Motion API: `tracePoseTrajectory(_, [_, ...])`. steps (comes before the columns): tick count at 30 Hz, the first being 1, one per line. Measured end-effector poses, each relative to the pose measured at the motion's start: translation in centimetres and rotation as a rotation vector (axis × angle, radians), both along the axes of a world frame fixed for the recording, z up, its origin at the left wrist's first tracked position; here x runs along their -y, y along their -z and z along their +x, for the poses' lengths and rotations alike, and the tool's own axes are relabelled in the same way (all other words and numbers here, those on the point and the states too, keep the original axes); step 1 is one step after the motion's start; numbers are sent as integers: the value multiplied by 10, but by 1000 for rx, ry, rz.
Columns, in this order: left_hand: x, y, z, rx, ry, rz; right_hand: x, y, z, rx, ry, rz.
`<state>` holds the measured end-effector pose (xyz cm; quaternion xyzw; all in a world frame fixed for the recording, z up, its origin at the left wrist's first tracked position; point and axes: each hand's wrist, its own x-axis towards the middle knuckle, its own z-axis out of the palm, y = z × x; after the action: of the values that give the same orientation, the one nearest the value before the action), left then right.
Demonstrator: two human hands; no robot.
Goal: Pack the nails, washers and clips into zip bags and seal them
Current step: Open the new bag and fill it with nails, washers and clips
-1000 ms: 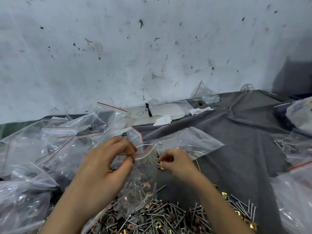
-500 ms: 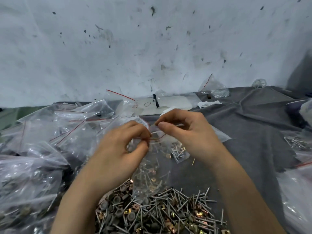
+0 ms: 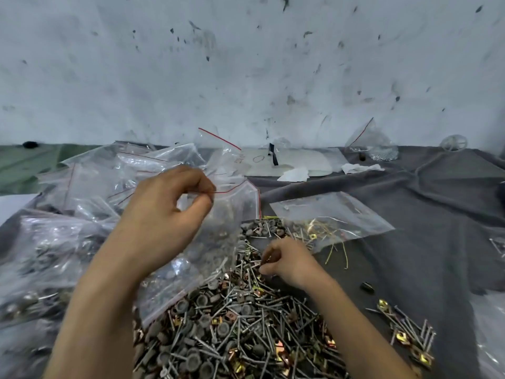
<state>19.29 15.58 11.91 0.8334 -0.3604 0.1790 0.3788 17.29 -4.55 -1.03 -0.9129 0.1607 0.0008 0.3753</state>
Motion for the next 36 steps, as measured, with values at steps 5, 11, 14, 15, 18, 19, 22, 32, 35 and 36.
tracePoseTrajectory(5, [8,4,-2,-14,18,47,-1,6,5,17,-73,-151])
tracePoseTrajectory(11, [16,9,-2,-41,37,96,9,-6,-6,49,-146,57])
tracePoseTrajectory(14, [20,10,-3,-66,52,114,19,-35,-17,203,-50,286])
tracePoseTrajectory(15, [21,10,-3,-65,62,122,23,-48,-21,281,-6,310])
tracePoseTrajectory(18, [22,10,-6,-75,105,130,27,-86,-36,560,86,363])
tracePoseTrajectory(19, [23,10,-7,-80,125,130,26,-97,-41,663,75,398])
tracePoseTrajectory(22, [26,10,-8,-83,173,132,10,-119,-52,837,-71,383])
tracePoseTrajectory(32, [23,15,1,-87,98,64,16,-98,-36,596,-11,419])
tracePoseTrajectory(35, [21,15,3,-72,62,60,22,-84,-27,542,49,430])
tracePoseTrajectory(36, [21,15,4,-67,60,60,23,-79,-24,502,55,416])
